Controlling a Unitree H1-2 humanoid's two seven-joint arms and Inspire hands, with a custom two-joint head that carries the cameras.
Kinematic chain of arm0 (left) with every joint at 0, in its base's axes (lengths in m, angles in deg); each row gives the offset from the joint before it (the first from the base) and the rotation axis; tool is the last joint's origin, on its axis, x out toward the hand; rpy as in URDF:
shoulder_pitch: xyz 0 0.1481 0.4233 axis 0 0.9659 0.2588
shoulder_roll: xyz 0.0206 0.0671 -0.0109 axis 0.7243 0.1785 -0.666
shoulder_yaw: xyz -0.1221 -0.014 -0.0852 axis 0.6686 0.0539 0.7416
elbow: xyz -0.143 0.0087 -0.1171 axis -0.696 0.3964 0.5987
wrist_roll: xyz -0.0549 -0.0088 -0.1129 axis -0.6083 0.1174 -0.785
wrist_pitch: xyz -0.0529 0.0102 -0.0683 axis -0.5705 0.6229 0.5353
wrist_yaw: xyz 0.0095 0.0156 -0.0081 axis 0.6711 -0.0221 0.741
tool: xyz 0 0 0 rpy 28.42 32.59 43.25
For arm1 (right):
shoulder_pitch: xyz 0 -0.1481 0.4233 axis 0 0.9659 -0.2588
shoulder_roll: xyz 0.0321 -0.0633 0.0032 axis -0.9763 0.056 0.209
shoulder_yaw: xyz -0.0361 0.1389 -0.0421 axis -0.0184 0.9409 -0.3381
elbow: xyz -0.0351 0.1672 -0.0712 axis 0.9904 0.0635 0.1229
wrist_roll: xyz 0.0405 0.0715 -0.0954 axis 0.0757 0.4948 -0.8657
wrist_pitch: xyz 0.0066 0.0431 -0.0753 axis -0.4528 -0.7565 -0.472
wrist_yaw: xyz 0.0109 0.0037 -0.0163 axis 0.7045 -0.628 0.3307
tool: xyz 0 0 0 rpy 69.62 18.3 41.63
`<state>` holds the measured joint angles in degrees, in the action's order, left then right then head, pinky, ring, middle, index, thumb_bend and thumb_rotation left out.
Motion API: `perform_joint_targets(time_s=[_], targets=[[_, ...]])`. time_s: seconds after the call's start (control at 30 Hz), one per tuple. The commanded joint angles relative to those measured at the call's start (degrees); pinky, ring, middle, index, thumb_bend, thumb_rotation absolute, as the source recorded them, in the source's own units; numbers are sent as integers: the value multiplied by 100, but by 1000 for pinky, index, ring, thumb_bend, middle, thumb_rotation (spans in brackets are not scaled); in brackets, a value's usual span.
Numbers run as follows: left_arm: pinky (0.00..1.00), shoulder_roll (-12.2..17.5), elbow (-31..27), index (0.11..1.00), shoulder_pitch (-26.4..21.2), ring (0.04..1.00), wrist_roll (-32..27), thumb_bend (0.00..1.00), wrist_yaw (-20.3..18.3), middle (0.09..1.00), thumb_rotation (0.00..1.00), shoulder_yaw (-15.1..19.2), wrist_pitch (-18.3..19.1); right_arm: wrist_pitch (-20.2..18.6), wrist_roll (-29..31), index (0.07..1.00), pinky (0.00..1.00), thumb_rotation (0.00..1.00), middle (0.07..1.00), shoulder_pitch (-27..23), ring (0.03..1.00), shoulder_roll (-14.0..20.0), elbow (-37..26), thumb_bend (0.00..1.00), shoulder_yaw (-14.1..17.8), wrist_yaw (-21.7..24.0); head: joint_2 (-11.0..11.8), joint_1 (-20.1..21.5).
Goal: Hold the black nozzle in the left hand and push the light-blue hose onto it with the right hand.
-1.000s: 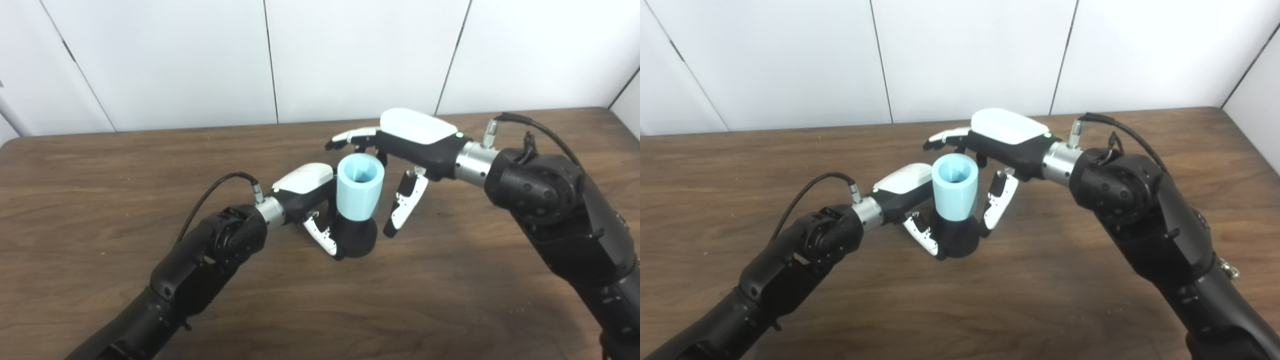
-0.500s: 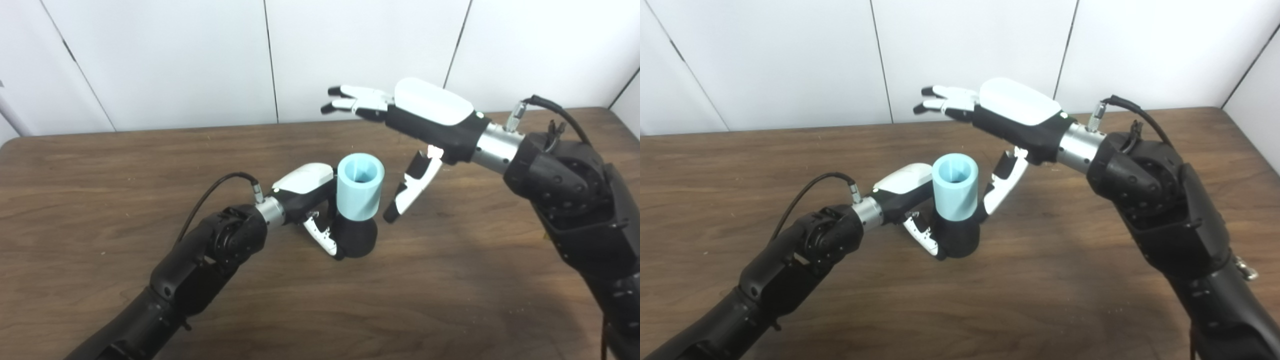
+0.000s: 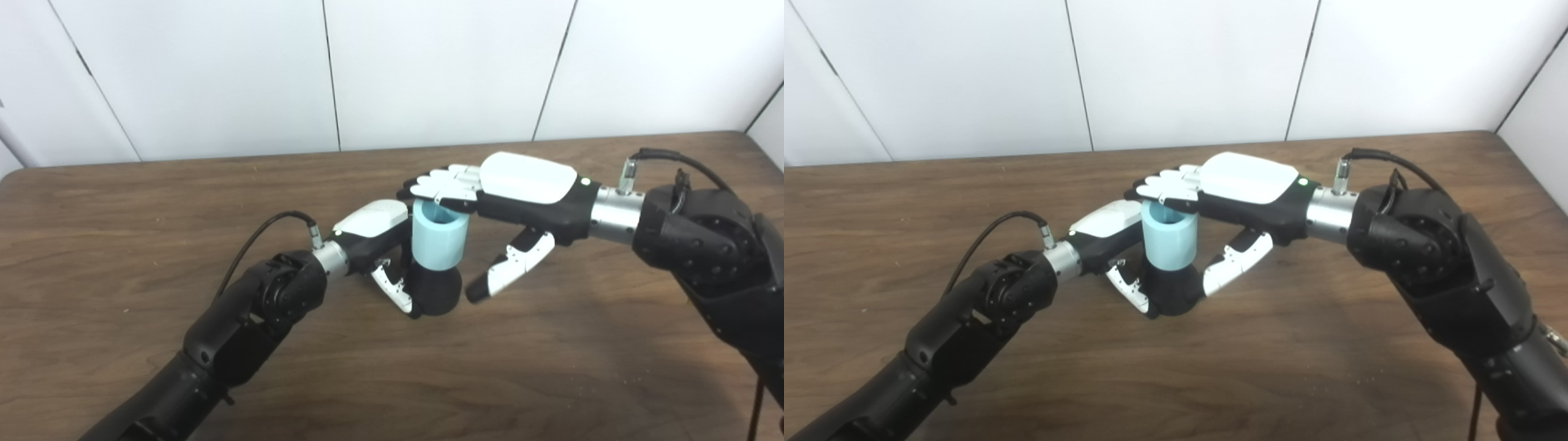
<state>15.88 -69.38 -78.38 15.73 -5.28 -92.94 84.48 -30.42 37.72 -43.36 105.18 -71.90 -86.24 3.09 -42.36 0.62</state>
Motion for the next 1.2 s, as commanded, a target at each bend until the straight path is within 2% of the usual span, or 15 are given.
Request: perform_joint_targets(time_s=[0.0, 0.2, 0.6, 0.9, 1.17], targets=[[1000, 203, 319, 481, 313, 598, 189, 526, -548, 488, 0, -214, 112, 89, 20, 1000, 1000, 969, 1000, -159, 1000, 136, -197, 724, 60, 5, -14, 5], [1000, 202, 315, 480, 306, 598, 196, 526, -552, 489, 0, -214, 127, 27, -92, 1000, 1000, 977, 1000, -40, 1000, 173, -253, 764, -23, 120, -13, -5], [1000, 227, 325, 480, 289, 594, 192, 526, -565, 489, 0, -213, 96, 201, -194, 1000, 1000, 981, 1000, 250, 1000, 202, -146, 777, -130, 50, -26, 21], [1000, 202, 310, 480, 255, 591, 188, 526, -576, 489, 0, -204, 132, 705, -973, 1000, 1000, 1000, 1000, 396, 1000, 235, 41, 820, -525, -68, -25, -6], [1000, 202, 314, 478, 243, 591, 126, 526, -614, 491, 0, -134, 179, 588, -1015, 1000, 1000, 1000, 1000, 293, 1000, 79, 112, 839, -781, -47, -48, 7]])
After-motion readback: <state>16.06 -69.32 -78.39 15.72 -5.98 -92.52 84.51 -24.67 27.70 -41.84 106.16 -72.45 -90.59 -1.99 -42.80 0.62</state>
